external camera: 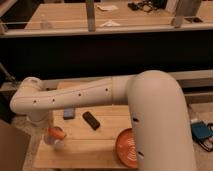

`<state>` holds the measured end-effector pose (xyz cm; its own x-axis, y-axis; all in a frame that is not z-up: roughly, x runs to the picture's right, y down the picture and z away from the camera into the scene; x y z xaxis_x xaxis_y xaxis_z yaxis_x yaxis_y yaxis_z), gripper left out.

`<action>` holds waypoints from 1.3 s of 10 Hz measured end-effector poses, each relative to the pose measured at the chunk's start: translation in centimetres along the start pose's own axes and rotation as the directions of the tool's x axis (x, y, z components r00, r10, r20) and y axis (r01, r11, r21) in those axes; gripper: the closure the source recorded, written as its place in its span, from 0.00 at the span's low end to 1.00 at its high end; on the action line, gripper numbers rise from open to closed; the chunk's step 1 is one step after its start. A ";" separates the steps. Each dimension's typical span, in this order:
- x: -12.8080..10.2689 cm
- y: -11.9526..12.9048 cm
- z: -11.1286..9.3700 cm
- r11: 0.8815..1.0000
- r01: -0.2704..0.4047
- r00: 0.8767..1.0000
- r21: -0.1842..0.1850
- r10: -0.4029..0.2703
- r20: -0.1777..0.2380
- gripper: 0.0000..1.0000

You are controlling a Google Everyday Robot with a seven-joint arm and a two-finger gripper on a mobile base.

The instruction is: Place the pepper in the ceramic cup

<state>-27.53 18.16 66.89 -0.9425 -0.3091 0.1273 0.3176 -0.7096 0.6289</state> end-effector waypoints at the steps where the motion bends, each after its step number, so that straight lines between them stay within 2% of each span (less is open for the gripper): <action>1: 0.0 0.0 0.1 1.000 0.001 1.000 0.001 -0.001 0.002 0.89; 13: 0.1 0.0 0.4 1.000 0.019 1.000 0.005 -0.019 0.014 0.87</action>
<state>-27.64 18.43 67.21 -0.9499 -0.2862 0.1260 0.2988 -0.7122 0.6352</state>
